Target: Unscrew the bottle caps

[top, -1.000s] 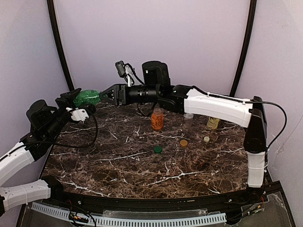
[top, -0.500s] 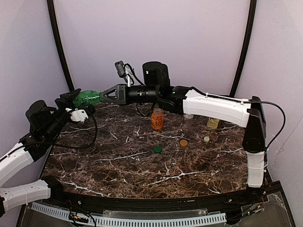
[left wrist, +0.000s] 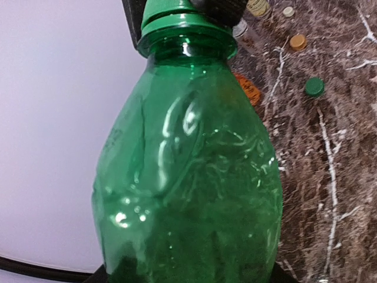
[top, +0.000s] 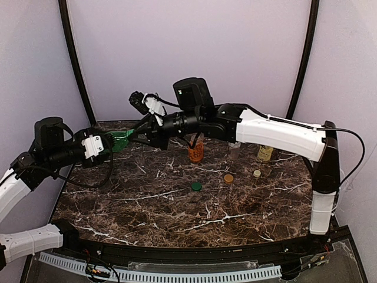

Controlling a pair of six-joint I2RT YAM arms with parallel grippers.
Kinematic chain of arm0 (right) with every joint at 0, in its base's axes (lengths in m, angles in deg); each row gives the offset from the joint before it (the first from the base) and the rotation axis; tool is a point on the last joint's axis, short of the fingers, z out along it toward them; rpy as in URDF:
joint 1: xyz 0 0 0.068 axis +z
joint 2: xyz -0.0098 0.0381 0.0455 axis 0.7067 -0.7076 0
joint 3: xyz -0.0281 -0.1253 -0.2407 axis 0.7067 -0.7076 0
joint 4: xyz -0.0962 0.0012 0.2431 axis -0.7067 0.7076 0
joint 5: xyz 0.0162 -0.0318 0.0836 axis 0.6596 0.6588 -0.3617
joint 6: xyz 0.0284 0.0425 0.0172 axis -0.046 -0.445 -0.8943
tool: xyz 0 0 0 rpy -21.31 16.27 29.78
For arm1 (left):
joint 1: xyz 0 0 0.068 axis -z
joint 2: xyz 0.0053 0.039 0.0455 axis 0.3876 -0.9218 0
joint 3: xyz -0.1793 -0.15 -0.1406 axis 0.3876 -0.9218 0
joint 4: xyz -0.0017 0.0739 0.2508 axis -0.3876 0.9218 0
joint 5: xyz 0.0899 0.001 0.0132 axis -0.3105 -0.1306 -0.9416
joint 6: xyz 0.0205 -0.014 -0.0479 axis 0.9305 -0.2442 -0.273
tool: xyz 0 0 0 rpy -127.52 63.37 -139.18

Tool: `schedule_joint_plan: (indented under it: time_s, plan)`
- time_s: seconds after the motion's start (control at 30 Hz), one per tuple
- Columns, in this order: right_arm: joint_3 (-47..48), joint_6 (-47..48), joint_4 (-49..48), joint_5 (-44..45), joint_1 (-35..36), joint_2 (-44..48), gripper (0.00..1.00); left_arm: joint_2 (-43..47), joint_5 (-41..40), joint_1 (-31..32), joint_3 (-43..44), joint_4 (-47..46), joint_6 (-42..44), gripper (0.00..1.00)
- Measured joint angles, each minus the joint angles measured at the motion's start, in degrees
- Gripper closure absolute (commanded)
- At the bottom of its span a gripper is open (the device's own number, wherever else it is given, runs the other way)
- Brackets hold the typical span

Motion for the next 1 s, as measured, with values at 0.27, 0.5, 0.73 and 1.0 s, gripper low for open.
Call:
schedule_joint_plan:
  time_s: [0.27,0.5,0.73,1.0]
  plan:
    - [-1.29,29.03,10.60,3.61,4.63,4.59,1.00,-0.61,15.19,-0.09,3.69,14.95,-11.41,0.70]
    - [-1.92,45.48,15.78,8.39,8.09,6.14,0.96,-0.83,23.45,-0.07,3.91,21.79,-14.60,0.71]
    - [-1.92,51.78,16.59,12.63,9.42,5.44,0.30,-0.83,27.69,0.39,4.15,20.74,-17.11,0.71]
    - [-7.56,44.33,14.36,14.05,8.85,7.32,0.14,4.83,23.32,0.63,1.64,15.61,-18.05,0.72]
